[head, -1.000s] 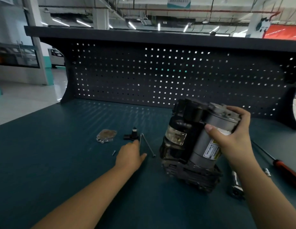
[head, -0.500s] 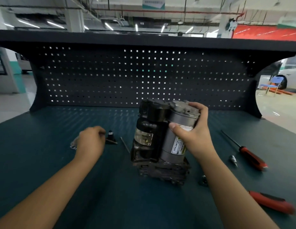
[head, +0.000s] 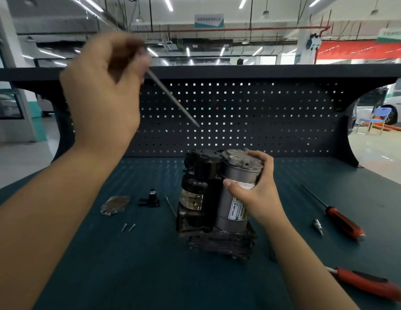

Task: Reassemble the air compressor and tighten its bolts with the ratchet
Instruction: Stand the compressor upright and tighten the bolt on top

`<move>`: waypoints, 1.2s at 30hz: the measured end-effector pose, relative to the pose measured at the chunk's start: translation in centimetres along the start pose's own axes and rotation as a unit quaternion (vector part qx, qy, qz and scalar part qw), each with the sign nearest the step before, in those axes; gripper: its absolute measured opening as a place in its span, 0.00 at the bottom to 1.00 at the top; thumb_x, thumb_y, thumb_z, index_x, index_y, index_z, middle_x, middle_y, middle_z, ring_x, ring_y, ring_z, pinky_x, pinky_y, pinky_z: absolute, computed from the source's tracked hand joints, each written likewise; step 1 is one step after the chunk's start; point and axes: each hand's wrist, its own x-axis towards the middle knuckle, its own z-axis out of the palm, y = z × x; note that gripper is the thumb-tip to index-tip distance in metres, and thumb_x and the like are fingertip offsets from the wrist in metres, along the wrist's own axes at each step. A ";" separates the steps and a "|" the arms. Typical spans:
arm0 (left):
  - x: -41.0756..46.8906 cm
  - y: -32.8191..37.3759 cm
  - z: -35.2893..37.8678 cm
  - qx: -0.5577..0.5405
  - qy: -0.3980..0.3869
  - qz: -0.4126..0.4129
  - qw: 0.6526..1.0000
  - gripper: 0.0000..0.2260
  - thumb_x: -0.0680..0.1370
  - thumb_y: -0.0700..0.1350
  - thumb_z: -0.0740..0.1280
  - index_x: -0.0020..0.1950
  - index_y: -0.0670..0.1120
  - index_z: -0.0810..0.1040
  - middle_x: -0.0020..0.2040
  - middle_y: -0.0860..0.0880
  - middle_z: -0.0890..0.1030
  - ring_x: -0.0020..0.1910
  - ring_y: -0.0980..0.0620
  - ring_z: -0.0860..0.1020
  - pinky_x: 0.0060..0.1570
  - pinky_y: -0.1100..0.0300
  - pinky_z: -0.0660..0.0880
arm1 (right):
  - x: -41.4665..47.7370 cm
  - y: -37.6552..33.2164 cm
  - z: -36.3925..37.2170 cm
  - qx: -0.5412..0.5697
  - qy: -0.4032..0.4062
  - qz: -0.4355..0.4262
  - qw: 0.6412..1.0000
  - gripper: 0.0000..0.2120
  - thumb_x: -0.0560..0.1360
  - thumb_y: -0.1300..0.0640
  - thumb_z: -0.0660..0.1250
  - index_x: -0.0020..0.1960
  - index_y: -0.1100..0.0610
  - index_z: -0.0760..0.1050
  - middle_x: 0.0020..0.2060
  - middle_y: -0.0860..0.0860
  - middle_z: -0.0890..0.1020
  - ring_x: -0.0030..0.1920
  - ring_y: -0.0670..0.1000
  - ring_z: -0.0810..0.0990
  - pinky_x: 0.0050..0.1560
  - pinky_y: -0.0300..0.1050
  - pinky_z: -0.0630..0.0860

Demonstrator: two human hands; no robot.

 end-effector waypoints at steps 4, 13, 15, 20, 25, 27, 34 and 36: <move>3.3 3.0 1.9 -0.051 -0.030 0.029 0.998 0.03 0.80 0.47 0.62 0.48 0.53 0.74 0.44 0.57 0.78 0.43 0.64 0.78 0.48 0.67 0.75 | -0.1 -0.3 0.0 0.000 -0.002 0.004 1.000 0.32 0.65 0.50 0.77 0.58 0.32 0.61 0.54 0.36 0.76 0.50 0.36 0.78 0.45 0.26 0.73; 4.4 4.2 6.9 -0.115 -0.143 -0.016 0.983 0.07 0.79 0.37 0.62 0.55 0.41 0.78 0.43 0.53 0.78 0.37 0.60 0.79 0.37 0.67 0.76 | -0.8 -0.8 0.3 -0.007 -0.014 -0.003 1.000 0.32 0.61 0.44 0.75 0.55 0.29 0.60 0.52 0.26 0.72 0.53 0.32 0.75 0.46 0.21 0.69; 3.8 4.1 7.6 -0.111 -0.163 -0.025 0.980 0.06 0.78 0.37 0.64 0.53 0.43 0.79 0.42 0.54 0.79 0.36 0.59 0.80 0.36 0.68 0.76 | -0.9 -0.8 0.3 -0.008 -0.017 -0.009 1.000 0.32 0.63 0.48 0.76 0.55 0.29 0.60 0.51 0.24 0.72 0.53 0.30 0.73 0.46 0.20 0.67; 2.7 3.3 8.0 -0.118 -0.184 -0.032 0.975 0.06 0.78 0.37 0.65 0.50 0.46 0.79 0.40 0.55 0.79 0.34 0.58 0.81 0.34 0.68 0.75 | -0.8 -0.5 0.2 -0.013 -0.016 -0.011 1.000 0.33 0.65 0.51 0.77 0.56 0.29 0.60 0.50 0.23 0.71 0.52 0.29 0.73 0.45 0.20 0.67; 2.7 3.7 7.6 -0.133 -0.196 -0.014 0.972 0.07 0.78 0.37 0.65 0.48 0.49 0.78 0.40 0.55 0.79 0.35 0.57 0.81 0.35 0.68 0.75 | -0.6 -0.4 0.1 -0.013 -0.013 -0.011 1.000 0.33 0.65 0.51 0.77 0.56 0.30 0.60 0.49 0.23 0.71 0.52 0.29 0.73 0.45 0.20 0.68; 2.7 3.9 7.6 -0.134 -0.204 -0.006 0.970 0.08 0.78 0.37 0.65 0.47 0.50 0.78 0.40 0.54 0.80 0.35 0.56 0.81 0.35 0.68 0.75 | -0.6 -0.4 0.1 -0.011 -0.014 -0.010 1.000 0.33 0.66 0.52 0.77 0.57 0.31 0.60 0.49 0.23 0.71 0.52 0.29 0.73 0.45 0.20 0.68; 2.1 4.0 8.0 -0.151 -0.226 -0.008 0.962 0.07 0.78 0.37 0.65 0.50 0.49 0.78 0.41 0.54 0.80 0.37 0.55 0.81 0.36 0.67 0.75 | -0.6 -0.4 0.1 -0.006 -0.015 -0.006 1.000 0.32 0.63 0.47 0.76 0.57 0.30 0.60 0.50 0.26 0.73 0.52 0.33 0.75 0.47 0.23 0.70; 2.0 4.2 8.1 -0.163 -0.245 -0.012 0.956 0.07 0.78 0.37 0.65 0.50 0.49 0.78 0.42 0.52 0.81 0.37 0.55 0.81 0.35 0.68 0.75 | -0.6 -0.4 0.2 -0.006 -0.016 -0.007 1.000 0.32 0.62 0.45 0.76 0.58 0.30 0.60 0.51 0.26 0.72 0.53 0.32 0.74 0.47 0.22 0.69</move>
